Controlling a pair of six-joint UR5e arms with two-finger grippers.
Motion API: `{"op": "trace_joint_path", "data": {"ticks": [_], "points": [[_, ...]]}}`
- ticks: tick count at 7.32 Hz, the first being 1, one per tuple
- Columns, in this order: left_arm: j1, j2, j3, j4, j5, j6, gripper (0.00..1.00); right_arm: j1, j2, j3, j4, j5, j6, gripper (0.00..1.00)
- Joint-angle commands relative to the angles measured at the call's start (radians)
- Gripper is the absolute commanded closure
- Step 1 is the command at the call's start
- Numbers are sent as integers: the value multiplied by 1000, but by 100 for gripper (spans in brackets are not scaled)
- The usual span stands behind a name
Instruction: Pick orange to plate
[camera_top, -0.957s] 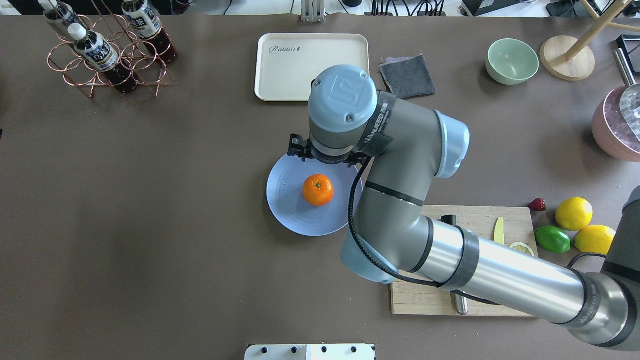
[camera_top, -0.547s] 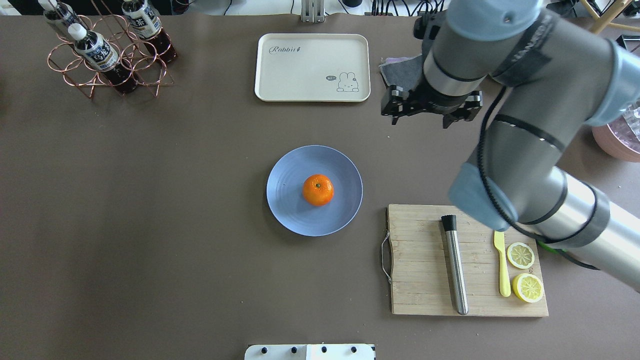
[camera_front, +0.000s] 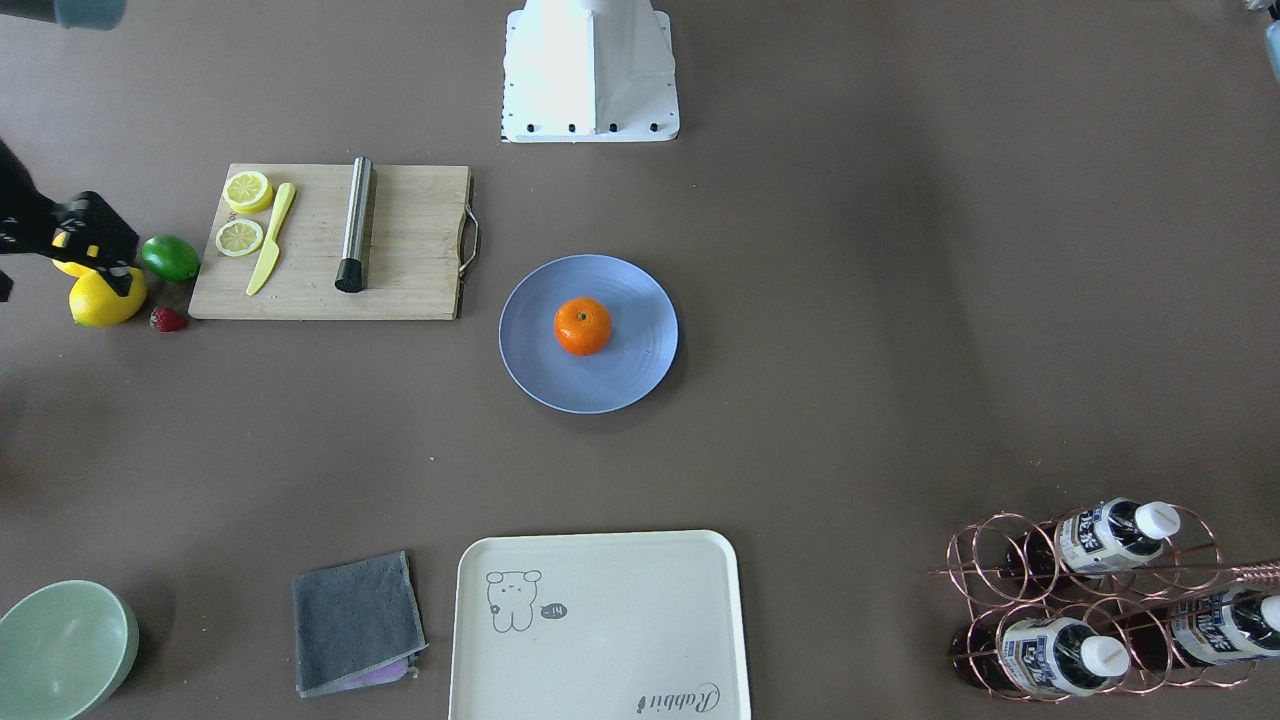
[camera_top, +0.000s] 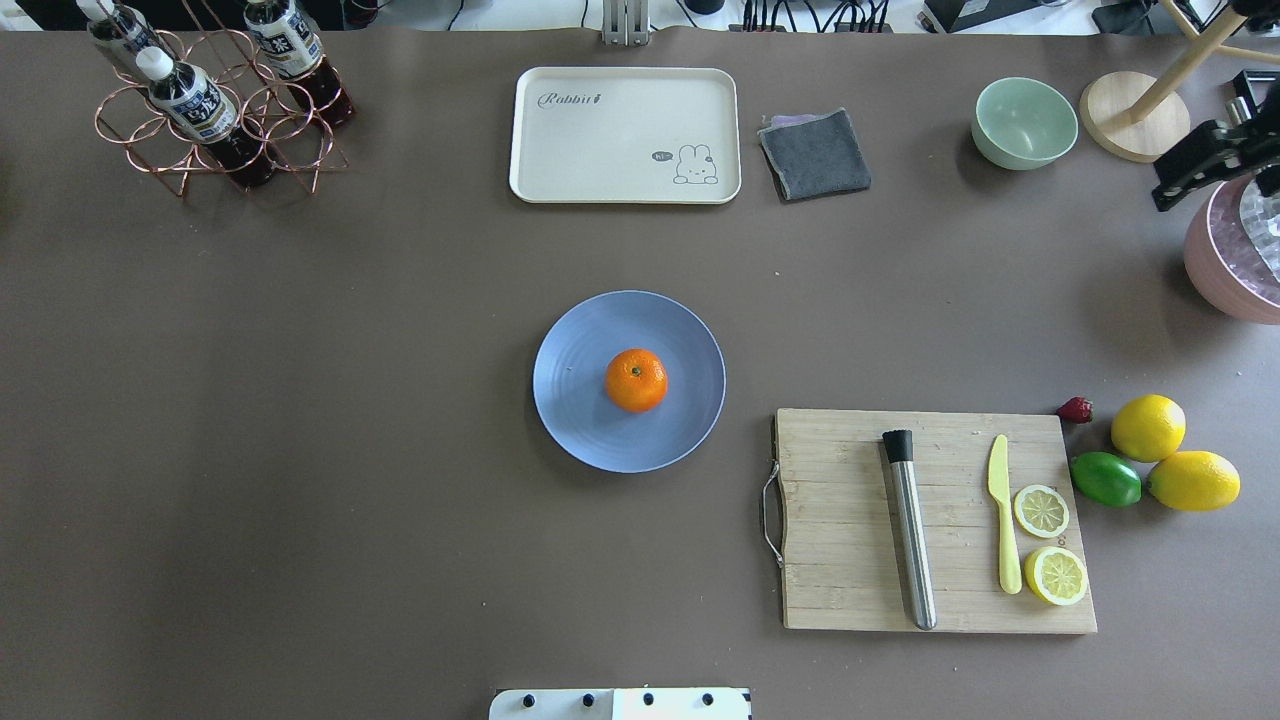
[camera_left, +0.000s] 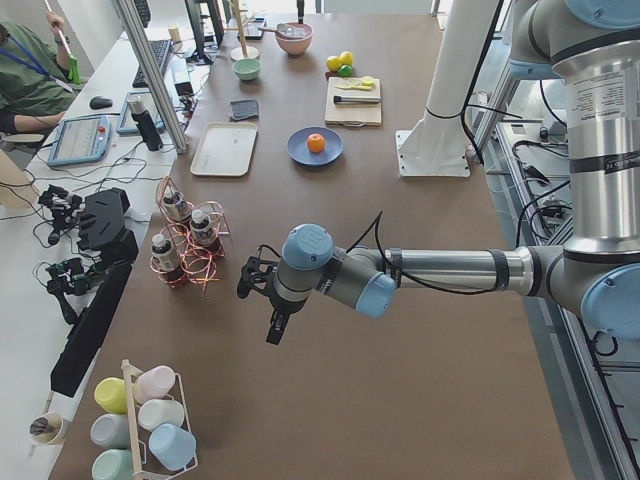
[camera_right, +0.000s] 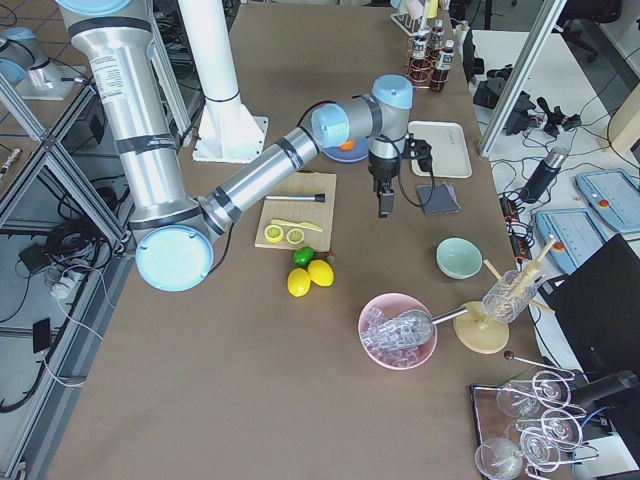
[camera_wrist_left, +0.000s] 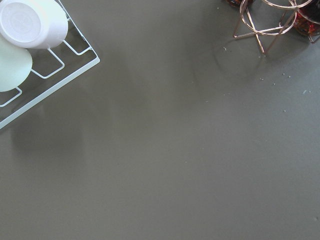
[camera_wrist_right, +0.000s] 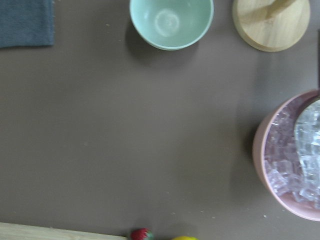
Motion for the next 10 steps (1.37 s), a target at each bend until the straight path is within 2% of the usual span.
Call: {"op": "trace_joint_path", "data": {"ticks": [1,2,3,4,5,10], "points": [[-21,-1,1,19,0,13,2,204,-107,-136,1,57,-318,0],[-21,-1,1,25,0,13,2,259,-125,-218,2,118,-386,0],[-21,5,-1,26,-3,13,2,290,-139,-284,72,121,-400,0],[-24,8,5,29,-5,13,2,304,-155,-373,228,117,-394,0],[-24,7,10,31,-3,13,2,307,-146,-427,310,117,-367,0],[-24,-2,10,29,1,3,2,306,-144,-418,331,111,-346,0]]}}
